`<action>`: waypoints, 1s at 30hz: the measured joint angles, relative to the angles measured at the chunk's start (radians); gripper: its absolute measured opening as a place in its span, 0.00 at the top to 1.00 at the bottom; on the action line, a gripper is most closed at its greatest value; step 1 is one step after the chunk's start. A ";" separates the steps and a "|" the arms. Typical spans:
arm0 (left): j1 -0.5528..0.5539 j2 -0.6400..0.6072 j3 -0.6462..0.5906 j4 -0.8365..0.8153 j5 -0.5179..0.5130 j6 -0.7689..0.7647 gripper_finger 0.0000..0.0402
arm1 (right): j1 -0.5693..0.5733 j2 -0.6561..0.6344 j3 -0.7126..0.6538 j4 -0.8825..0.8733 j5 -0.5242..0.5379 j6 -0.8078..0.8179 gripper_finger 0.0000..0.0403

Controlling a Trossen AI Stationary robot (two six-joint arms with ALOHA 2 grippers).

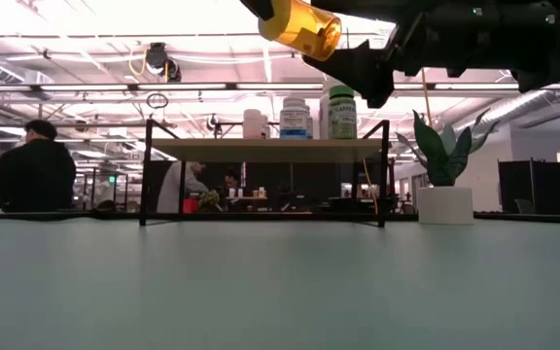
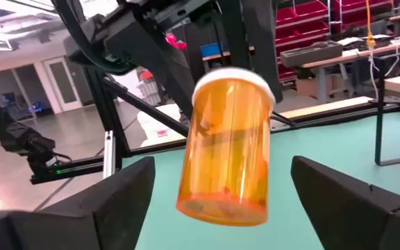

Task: Pick and place medicine bottles onto shelf by color
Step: Put the orange pill bottle on the shelf

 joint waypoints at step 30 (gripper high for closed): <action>-0.011 -0.045 0.000 0.218 0.009 -0.090 0.33 | 0.047 0.033 -0.033 0.312 -0.071 -0.230 0.56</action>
